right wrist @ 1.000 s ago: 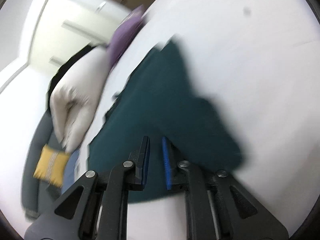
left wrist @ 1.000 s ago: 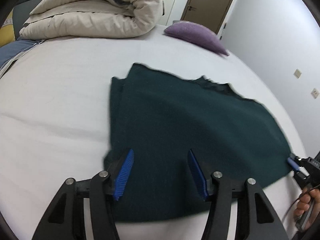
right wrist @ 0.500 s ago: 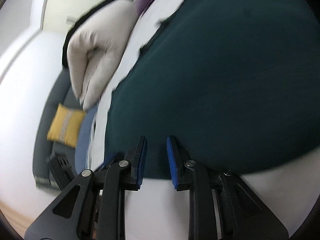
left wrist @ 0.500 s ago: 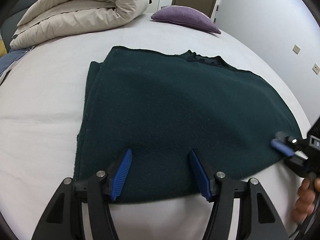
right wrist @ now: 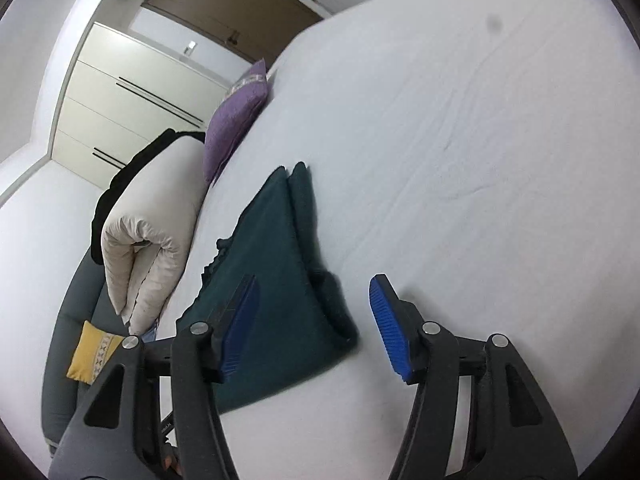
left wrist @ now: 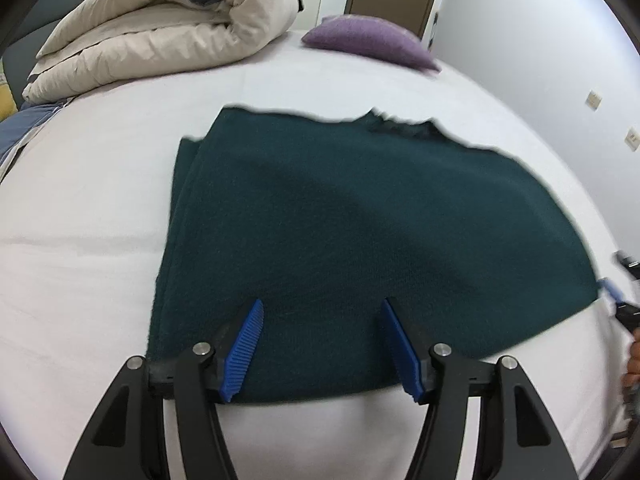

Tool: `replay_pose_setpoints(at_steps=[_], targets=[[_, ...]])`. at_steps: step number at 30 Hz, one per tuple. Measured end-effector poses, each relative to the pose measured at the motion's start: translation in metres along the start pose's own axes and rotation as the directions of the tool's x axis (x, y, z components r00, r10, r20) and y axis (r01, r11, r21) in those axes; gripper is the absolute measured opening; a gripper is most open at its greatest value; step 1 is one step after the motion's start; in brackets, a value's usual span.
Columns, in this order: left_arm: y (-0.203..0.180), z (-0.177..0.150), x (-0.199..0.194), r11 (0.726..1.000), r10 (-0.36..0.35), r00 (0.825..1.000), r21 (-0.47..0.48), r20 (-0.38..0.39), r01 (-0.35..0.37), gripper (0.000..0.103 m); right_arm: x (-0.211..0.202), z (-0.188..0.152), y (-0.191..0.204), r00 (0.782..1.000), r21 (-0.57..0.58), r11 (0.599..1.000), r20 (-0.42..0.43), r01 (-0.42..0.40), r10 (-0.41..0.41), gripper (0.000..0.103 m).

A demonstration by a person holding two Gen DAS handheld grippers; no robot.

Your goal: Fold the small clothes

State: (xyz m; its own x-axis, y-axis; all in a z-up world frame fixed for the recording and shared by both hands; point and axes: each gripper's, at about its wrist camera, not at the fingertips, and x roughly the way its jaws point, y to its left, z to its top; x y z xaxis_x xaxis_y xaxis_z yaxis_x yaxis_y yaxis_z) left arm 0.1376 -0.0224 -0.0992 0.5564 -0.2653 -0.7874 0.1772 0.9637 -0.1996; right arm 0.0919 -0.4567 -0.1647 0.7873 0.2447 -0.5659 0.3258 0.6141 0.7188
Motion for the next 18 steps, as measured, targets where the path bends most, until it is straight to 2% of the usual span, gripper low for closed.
replay_pose_setpoints(at_steps=[5,10,14,18], targets=[[-0.031,0.023,-0.006,0.988,-0.155,0.987,0.013,0.033,0.155,0.064,0.031,0.011,0.017,0.999,-0.025,1.000,-0.055,-0.004,0.003,0.056],[-0.063,0.047,0.029,0.962,-0.272,0.962,0.005,0.012,0.272,0.064,0.081,0.031,0.027,0.994,-0.001,1.000,-0.112,-0.016,0.016,0.056],[-0.075,0.059,0.066,0.952,-0.305,0.952,-0.038,-0.028,0.303,0.062,0.111,0.041,0.043,0.985,-0.005,0.999,-0.169,-0.048,0.046,0.056],[-0.075,0.069,0.096,0.958,-0.285,0.956,-0.058,-0.065,0.281,0.062,0.136,0.047,0.053,0.976,-0.014,0.999,-0.217,-0.042,0.038,0.056]])
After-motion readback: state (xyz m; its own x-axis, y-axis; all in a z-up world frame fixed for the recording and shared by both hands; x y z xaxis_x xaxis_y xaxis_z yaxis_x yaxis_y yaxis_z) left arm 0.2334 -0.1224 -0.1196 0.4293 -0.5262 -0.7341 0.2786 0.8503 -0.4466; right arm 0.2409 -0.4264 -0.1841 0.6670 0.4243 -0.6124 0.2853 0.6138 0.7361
